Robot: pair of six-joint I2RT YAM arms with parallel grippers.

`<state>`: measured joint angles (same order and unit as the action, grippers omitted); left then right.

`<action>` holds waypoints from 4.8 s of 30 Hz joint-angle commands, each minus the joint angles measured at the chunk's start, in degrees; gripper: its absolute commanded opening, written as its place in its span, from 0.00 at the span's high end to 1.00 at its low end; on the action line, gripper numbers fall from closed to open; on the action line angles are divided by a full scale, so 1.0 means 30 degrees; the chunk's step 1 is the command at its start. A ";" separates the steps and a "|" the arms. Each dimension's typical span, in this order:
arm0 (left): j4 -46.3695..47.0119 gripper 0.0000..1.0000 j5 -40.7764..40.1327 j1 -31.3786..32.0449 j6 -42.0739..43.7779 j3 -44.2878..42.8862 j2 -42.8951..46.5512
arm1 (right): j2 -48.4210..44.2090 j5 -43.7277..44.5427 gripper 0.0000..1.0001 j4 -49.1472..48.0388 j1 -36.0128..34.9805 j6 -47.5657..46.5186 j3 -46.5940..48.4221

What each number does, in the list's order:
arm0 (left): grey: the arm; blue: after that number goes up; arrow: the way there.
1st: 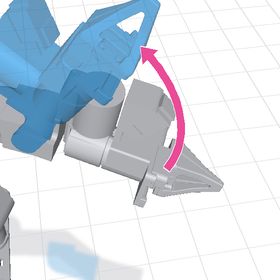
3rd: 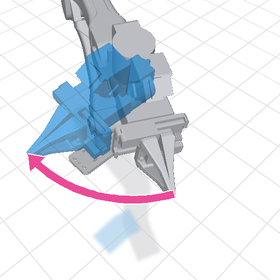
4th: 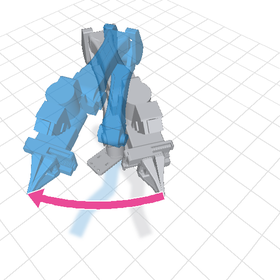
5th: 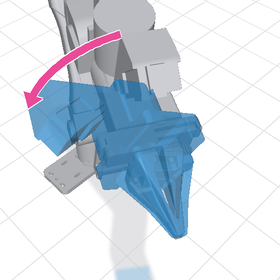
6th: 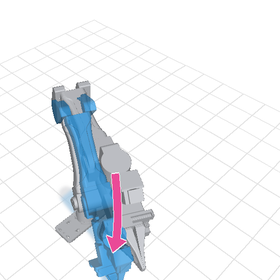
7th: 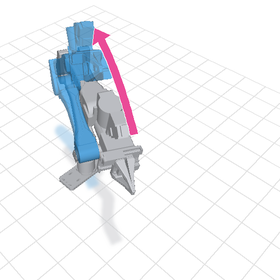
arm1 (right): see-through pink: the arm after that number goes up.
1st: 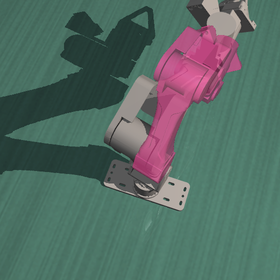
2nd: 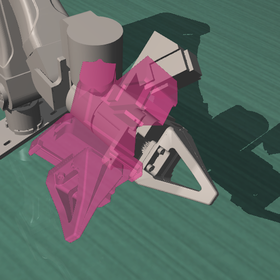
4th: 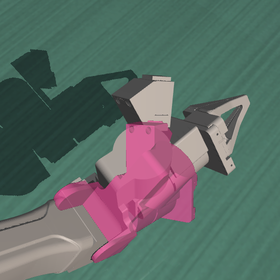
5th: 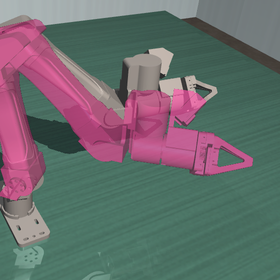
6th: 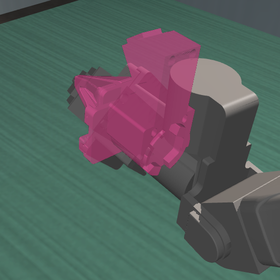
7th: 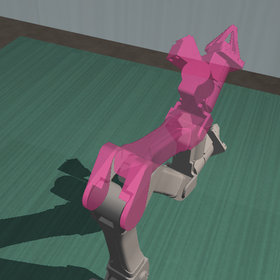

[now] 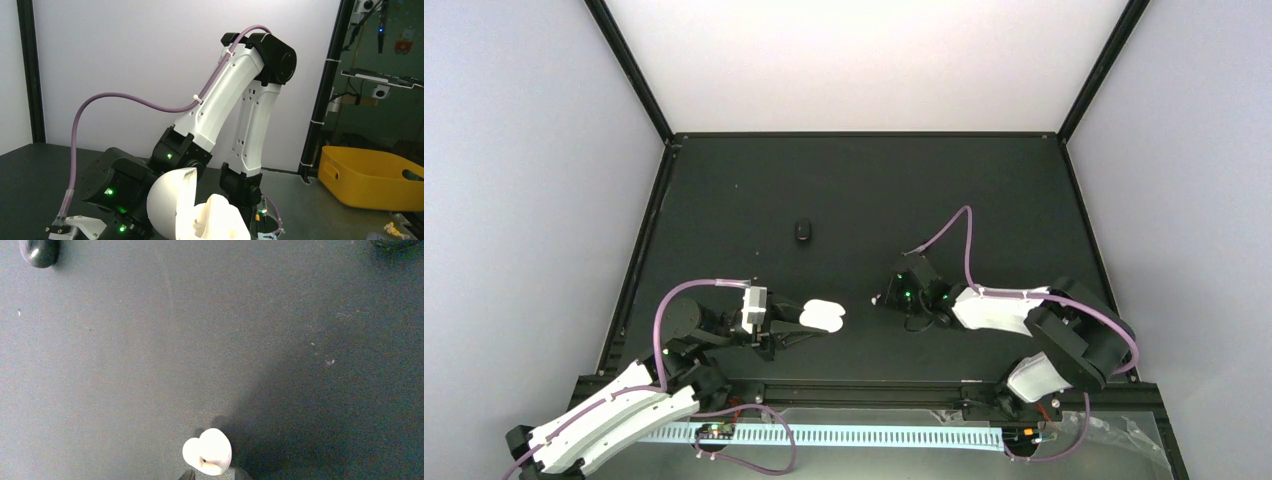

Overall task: Insert the wireless bluetooth earbuds into the charging case
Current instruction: Adjust the earbud at the center of the board, then pick up the earbud from the center of the board.

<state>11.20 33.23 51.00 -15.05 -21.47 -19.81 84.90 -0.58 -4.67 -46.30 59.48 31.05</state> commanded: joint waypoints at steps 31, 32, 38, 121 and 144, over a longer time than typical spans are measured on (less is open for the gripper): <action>0.0108 0.98 -0.0091 -0.0090 0.0129 -0.0109 -0.0048 | 0.0032 0.0190 0.99 0.3184 0.0150 -0.4230 0.2166; 0.0157 0.99 -0.0091 -0.0096 0.0124 -0.0108 -0.0108 | 0.0154 -0.0071 0.97 0.3235 0.0143 -0.4460 0.2212; 0.0173 0.98 -0.0045 -0.0079 0.0124 -0.0137 -0.0219 | 0.1028 -0.0825 0.89 0.2913 0.0161 -0.4575 0.2371; 0.0242 0.98 0.0077 -0.0070 0.0066 -0.0050 0.0013 | 0.2993 0.0647 0.67 0.5526 0.0281 -0.6512 0.5849; 0.0248 0.98 0.0033 -0.0082 0.0025 0.0010 0.0164 | 0.4863 0.0601 0.69 0.5782 0.0292 -0.6839 0.7539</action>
<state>11.16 33.23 51.00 -15.03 -21.47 -20.21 97.86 -0.12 12.10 -45.52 39.68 51.77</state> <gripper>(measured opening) 0.223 0.315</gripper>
